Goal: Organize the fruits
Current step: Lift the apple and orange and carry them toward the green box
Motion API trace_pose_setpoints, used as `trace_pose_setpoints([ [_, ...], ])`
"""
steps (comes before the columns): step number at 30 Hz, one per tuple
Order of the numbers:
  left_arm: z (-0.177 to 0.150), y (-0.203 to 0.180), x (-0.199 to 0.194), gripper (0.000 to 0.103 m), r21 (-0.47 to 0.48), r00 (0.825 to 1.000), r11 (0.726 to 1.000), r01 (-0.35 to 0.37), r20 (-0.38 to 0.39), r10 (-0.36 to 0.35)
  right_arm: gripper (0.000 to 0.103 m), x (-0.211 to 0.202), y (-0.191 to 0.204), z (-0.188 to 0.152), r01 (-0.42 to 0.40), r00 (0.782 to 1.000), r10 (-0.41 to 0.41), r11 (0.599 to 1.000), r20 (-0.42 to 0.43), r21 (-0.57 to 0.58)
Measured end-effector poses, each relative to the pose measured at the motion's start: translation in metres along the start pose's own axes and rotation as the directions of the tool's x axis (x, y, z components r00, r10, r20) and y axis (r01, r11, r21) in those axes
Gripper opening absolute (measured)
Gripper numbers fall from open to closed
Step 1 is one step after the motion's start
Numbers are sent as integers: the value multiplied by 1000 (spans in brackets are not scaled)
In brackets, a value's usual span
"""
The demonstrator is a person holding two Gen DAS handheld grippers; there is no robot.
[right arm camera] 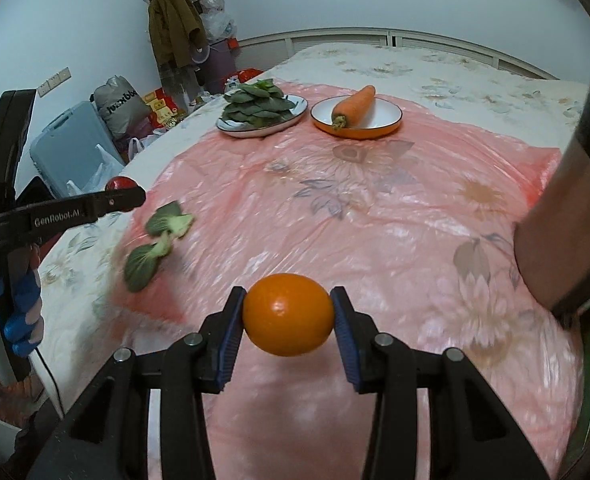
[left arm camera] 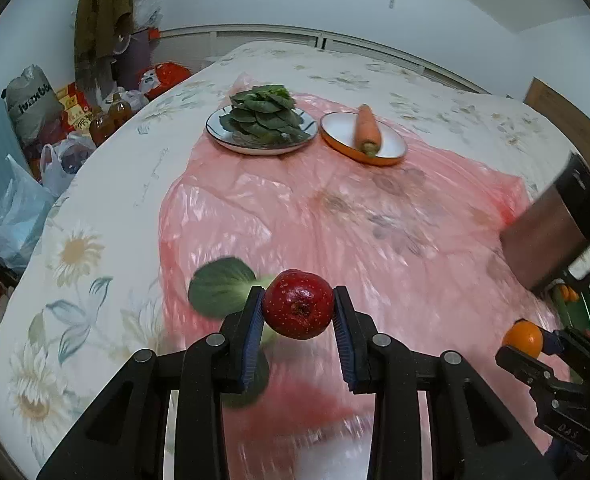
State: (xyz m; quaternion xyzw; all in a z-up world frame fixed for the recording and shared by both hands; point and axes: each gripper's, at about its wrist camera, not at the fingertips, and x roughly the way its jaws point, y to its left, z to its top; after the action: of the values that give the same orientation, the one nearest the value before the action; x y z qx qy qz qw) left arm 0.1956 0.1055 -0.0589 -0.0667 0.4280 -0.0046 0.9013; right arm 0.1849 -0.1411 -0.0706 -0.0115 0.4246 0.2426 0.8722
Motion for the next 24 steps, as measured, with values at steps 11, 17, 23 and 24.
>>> trace_pose_setpoints([
  [11, -41, -31, -50, 29, 27, 999, 999, 31, 18, -31, 50, -60, 16, -32, 7, 999, -7, 1000, 52, 4],
  [17, -55, -50, -70, 29, 53, 999, 998, 35, 31, -37, 50, -88, 11, -50, 17, 996, -18, 1000, 83, 17],
  [23, -66, -71, -85, 29, 91, 998, 995, 36, 39, -40, 50, -111, -4, -67, 28, 993, -33, 998, 110, 49],
  [24, -67, -75, -87, 29, 98, 998, 995, 36, 40, -40, 50, -115, -8, -70, 30, 993, -36, 998, 114, 55],
])
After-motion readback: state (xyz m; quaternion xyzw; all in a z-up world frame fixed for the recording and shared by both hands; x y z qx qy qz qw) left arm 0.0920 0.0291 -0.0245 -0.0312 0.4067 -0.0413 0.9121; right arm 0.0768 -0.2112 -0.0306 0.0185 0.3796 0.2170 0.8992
